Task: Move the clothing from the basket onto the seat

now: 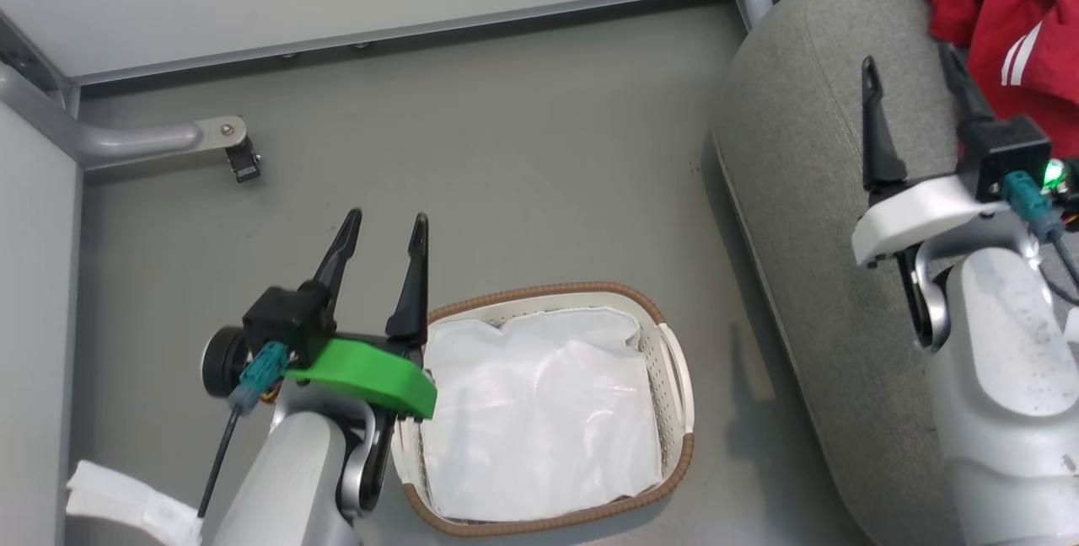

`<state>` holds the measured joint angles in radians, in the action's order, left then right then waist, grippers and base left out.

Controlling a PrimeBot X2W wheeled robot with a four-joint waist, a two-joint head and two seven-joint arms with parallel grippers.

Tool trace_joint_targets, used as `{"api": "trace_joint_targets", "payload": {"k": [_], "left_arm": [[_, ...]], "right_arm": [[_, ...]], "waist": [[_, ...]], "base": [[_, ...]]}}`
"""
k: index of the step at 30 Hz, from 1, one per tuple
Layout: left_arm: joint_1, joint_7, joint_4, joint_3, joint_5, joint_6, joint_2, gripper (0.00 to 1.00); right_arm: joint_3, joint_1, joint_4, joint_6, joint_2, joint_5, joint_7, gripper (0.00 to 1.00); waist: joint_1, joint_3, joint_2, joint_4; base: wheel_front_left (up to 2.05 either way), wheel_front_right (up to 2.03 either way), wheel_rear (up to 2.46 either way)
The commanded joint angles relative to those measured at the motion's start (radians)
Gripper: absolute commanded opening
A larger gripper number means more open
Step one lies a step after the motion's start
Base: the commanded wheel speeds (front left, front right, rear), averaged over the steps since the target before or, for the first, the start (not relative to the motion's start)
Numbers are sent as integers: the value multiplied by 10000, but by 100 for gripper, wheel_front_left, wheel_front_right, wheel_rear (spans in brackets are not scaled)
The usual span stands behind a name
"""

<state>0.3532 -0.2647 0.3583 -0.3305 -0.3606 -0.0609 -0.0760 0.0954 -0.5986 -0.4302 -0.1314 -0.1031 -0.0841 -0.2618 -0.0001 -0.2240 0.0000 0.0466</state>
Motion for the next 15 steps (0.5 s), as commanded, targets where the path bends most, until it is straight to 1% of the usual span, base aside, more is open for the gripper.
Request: {"api": "trace_joint_targets", "payload": {"k": [1, 5, 8, 10, 15], "left_arm": [[-452, 8, -47, 207, 106, 1, 51, 100], [-1235, 7, -233, 872, 213, -47, 143, 100], [-1804, 7, -456, 1335, 361, 16, 188, 100], [-2129, 9, -680, 1621, 249, 17, 221, 100], [-2772, 7, -1190, 1974, 494, 83, 247, 100]], "right_arm": [[-79, 404, 124, 15, 80, 78, -46, 100], [-152, 1228, 550, 15, 383, 215, -46, 100], [-364, 1937, 839, 15, 490, 217, -44, 100], [-499, 2347, 963, 15, 487, 499, -44, 100], [-712, 3262, 1453, 15, 505, 1056, -35, 100]], "waist": [[1, 377, 0, -253], [1, 653, 0, -320], [1, 818, 0, -345], [1, 913, 0, -332], [1, 1090, 0, -323]], "base": [[0, 0, 0], [0, 0, 0], [0, 0, 0], [0, 0, 0], [0, 0, 0]]}}
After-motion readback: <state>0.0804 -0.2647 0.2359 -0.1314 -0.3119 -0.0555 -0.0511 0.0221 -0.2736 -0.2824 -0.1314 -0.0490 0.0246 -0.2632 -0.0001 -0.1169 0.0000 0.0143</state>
